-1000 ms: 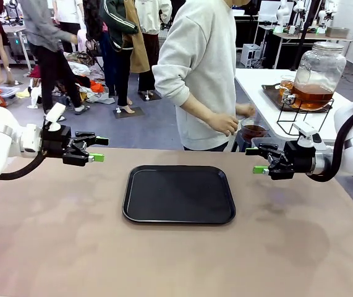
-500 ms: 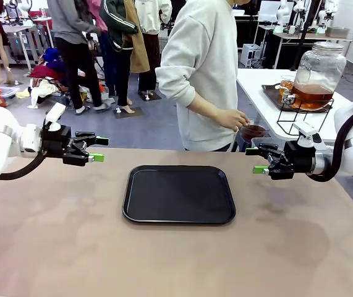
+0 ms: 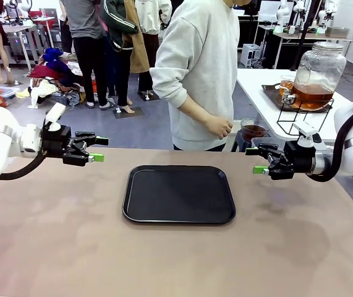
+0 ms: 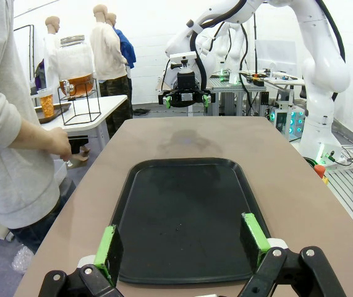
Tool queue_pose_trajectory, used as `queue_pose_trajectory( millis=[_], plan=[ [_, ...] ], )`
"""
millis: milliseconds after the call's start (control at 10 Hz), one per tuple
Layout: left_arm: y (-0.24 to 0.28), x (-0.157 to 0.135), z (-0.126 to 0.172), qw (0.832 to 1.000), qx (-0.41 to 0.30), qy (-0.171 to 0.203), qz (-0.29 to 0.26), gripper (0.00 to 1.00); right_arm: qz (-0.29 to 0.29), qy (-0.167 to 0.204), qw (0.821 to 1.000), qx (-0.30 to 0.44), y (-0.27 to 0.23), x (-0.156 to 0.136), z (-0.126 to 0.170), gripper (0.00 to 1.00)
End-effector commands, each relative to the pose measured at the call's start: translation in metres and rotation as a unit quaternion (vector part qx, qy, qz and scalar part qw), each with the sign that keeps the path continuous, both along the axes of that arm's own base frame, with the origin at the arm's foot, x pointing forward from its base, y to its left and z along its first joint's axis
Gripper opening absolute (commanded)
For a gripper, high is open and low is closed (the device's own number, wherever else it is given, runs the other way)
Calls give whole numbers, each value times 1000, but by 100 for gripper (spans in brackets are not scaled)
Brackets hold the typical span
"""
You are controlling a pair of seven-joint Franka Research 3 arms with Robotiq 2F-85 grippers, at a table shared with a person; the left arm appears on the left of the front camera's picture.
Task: Pour the drink into the iced cup.
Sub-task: Open the gripper to release the iced cup you were holding.
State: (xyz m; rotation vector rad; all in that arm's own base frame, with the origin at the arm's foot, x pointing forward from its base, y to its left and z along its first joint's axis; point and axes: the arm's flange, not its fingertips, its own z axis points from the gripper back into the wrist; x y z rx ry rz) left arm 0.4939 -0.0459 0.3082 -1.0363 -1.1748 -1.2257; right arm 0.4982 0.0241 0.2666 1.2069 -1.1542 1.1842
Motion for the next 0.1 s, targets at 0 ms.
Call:
queue_pose_trajectory(
  millis=[0],
  plan=[
    [-1, 0, 2, 1000, -4, 1, 4, 100, 2, 2, 1000, 0, 0, 2, 4, 100]
  ],
)
